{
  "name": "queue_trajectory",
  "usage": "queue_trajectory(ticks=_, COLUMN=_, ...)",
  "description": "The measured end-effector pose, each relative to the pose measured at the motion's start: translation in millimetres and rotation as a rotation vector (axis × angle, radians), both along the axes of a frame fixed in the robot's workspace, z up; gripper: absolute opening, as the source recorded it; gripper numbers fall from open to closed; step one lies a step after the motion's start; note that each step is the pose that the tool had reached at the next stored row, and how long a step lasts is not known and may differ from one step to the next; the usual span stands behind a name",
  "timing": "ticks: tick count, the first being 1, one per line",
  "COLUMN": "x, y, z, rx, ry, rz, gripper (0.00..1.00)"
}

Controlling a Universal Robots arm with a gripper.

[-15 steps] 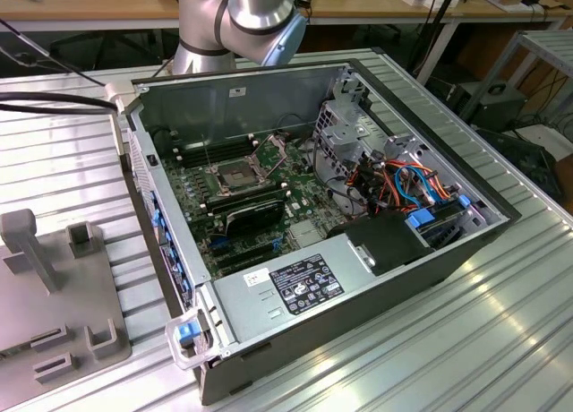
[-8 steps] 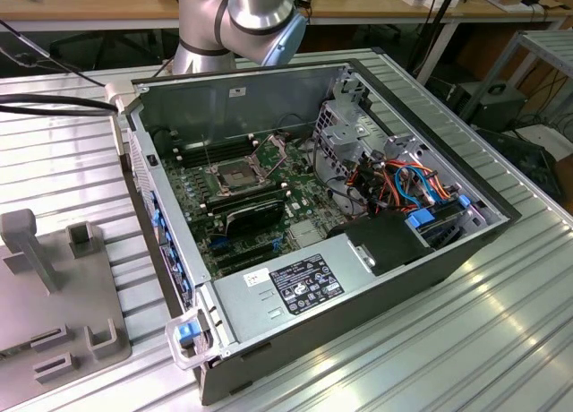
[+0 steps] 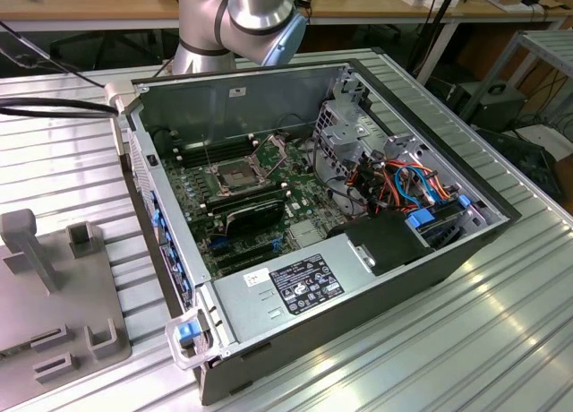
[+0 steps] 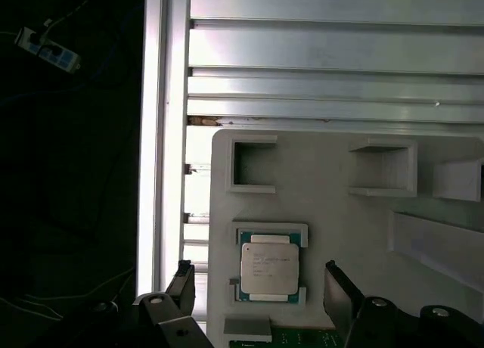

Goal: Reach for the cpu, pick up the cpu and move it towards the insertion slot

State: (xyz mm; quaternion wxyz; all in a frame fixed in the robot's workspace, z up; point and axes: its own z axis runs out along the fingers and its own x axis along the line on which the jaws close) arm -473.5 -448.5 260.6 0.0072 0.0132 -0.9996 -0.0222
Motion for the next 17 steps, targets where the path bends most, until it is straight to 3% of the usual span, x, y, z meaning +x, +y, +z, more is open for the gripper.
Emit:
queue_trajectory(ticks=14, x=0.0, y=0.0, z=-18.9, rx=0.0000, ry=0.0001, rz=0.000, gripper=0.78)
queue_trajectory(ticks=17, x=-0.1, y=0.0, z=-20.0, rx=-0.0002, ry=0.0004, rz=0.000, gripper=0.78)
